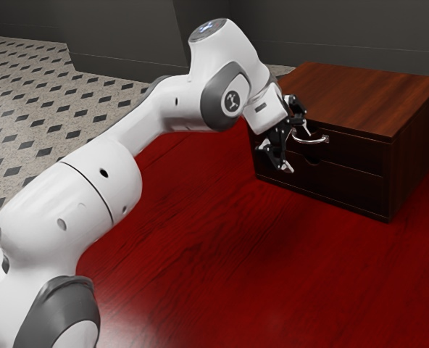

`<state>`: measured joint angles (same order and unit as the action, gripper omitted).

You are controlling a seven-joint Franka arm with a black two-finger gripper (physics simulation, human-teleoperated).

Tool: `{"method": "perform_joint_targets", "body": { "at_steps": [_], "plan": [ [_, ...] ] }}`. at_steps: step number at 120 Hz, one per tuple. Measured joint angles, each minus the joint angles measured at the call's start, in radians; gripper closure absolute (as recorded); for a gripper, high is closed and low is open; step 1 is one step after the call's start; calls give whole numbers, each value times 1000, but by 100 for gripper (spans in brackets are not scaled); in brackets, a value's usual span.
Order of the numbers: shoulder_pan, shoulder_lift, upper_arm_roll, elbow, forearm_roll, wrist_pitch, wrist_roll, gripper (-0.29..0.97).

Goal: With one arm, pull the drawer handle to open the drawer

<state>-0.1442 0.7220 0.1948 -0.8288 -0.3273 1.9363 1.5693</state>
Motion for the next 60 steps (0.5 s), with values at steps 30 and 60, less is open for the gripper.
{"method": "perform_joint_targets", "body": {
  "at_steps": [30, 60],
  "plan": [
    [-4, -1, 0, -13, -2, -2, -1, 0],
    [-5, -9, 3, -37, 1, -3, -4, -1]
  ]
}}
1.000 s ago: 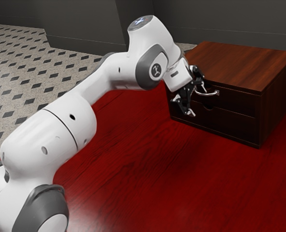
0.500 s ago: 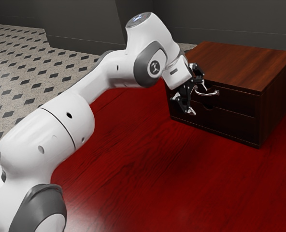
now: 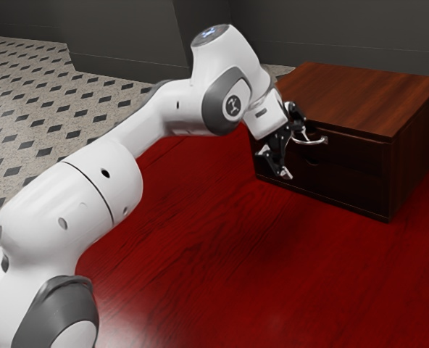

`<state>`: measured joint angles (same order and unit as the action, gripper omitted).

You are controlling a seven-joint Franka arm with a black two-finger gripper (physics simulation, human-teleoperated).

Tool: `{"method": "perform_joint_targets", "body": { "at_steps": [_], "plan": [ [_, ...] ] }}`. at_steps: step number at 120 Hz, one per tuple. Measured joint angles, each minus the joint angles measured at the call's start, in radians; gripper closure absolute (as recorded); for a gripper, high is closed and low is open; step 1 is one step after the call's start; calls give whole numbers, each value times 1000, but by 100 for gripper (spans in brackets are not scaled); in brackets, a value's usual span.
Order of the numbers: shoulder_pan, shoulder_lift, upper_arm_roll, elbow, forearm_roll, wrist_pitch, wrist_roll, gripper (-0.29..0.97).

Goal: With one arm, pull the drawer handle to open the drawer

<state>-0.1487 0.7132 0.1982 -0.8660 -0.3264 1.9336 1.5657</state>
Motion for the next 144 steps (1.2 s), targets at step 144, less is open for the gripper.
{"method": "perform_joint_targets", "body": {
  "at_steps": [144],
  "plan": [
    [-44, -477, -5, -681, 45, 140, -16, 4]
  ]
}}
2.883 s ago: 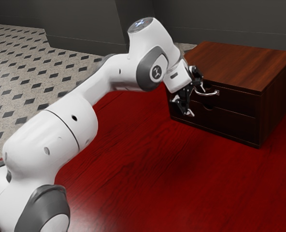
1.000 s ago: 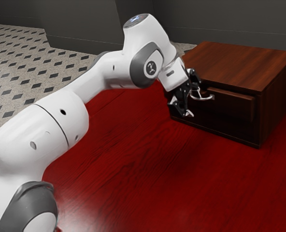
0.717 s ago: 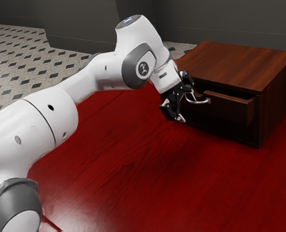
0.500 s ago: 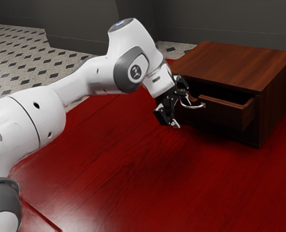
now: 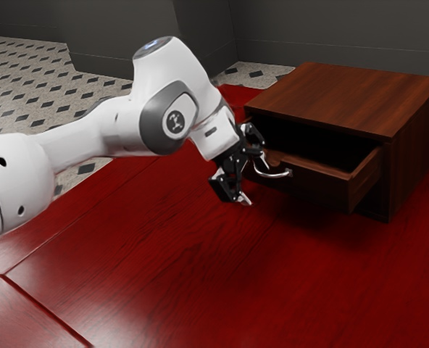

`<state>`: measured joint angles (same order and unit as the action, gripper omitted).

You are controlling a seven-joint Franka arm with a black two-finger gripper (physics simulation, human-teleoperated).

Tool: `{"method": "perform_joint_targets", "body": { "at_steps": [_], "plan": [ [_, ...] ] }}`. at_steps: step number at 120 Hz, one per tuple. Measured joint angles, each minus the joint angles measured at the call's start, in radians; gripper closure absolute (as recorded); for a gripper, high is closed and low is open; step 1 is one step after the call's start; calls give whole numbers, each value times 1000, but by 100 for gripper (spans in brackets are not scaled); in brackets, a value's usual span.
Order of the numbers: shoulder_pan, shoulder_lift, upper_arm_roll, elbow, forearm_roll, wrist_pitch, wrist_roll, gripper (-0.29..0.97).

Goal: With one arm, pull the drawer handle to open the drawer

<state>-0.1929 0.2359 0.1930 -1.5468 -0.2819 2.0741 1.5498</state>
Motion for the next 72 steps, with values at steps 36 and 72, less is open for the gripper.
{"method": "perform_joint_targets", "body": {
  "at_steps": [36, 72],
  "plan": [
    [0, -125, -11, -168, 21, 47, -9, 0],
    [-2, -228, -31, -294, 61, 77, -25, -1]
  ]
}}
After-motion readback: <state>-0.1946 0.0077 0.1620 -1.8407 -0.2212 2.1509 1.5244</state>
